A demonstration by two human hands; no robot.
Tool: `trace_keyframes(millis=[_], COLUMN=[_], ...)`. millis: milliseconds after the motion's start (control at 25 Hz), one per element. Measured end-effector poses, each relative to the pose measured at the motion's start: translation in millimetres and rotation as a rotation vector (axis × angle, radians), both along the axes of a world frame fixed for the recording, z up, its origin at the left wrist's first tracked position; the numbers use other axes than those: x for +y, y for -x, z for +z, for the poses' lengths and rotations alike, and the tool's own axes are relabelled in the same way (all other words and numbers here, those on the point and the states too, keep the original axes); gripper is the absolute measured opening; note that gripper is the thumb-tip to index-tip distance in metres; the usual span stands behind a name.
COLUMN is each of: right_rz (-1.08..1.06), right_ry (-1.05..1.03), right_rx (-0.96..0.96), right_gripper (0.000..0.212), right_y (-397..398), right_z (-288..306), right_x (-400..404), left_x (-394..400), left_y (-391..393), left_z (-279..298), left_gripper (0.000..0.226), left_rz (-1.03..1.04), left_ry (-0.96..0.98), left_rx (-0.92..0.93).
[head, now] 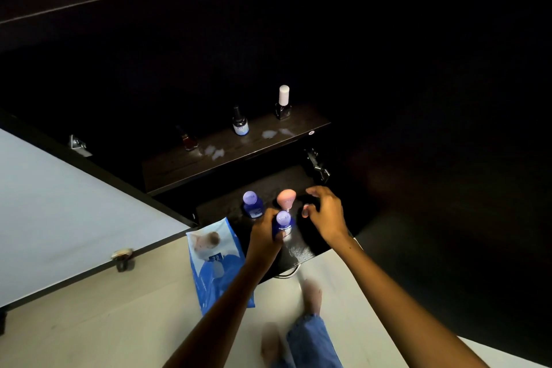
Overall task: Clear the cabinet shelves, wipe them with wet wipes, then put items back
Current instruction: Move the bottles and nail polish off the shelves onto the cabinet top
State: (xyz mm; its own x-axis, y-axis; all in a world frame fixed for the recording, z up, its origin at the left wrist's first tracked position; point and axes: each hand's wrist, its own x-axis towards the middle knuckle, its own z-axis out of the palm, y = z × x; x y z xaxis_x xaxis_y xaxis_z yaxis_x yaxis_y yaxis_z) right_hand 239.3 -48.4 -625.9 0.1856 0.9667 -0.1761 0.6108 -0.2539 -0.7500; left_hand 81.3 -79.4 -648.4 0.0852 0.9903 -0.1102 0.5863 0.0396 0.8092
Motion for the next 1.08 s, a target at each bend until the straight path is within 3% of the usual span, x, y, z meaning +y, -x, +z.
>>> trace_keyframes(millis=[480,600,840,1080], right_rz=[0.018,-0.037,-0.03,0.018], right_ry=[-0.075,-0.11,-0.301,-0.398], right_rx=[0.061,0.118,0.17,0.146], right_gripper=[0.04,0.035,0.024,0.022], right_y=[7,16,54,83], right_z=[40,76,153,185], right_x=[-1,-11,-27,-16], left_x=[-26,-31,-32,-20], left_y=[21,31,59,81], left_z=[37,78,167,197], left_gripper=[0.042,0.041,0.033,0.03], left_rz=[0.153,0.209,0.205,0.265], left_ry=[-0.116,-0.066,-0.179,-0.253], left_rx=[-0.04,-0.1,-0.241,-0.287])
